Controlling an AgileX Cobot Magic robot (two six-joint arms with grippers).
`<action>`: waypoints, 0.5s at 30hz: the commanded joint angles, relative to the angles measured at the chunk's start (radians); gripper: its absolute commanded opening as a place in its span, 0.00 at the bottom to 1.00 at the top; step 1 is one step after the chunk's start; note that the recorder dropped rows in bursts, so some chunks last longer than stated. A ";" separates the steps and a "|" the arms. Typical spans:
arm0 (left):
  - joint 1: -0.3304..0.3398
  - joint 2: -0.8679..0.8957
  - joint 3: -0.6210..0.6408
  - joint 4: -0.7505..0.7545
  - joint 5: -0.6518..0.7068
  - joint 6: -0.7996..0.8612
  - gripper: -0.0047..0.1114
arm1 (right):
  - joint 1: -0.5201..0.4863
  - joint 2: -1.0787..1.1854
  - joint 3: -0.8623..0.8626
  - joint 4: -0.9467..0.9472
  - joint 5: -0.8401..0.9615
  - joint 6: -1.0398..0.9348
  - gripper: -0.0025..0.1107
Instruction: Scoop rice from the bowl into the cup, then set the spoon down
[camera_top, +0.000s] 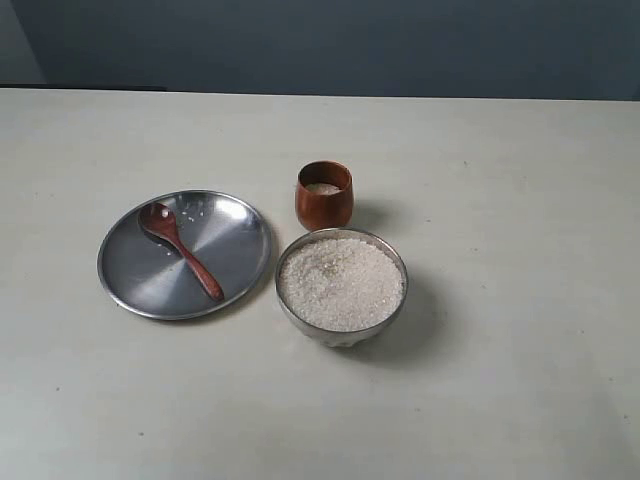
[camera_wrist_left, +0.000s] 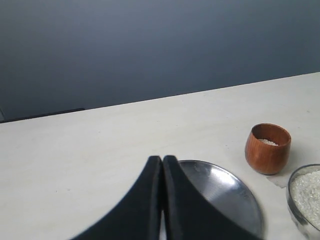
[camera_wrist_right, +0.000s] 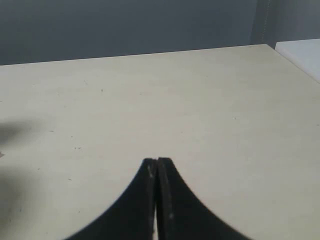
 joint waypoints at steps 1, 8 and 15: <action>-0.003 -0.008 0.006 0.233 0.003 -0.295 0.04 | 0.003 -0.005 0.002 0.000 -0.012 -0.008 0.02; -0.003 -0.008 0.006 0.375 0.039 -0.431 0.04 | 0.003 -0.005 0.002 0.000 -0.012 -0.008 0.02; -0.003 -0.008 0.006 0.252 0.037 -0.259 0.04 | 0.003 -0.005 0.002 0.000 -0.014 -0.008 0.02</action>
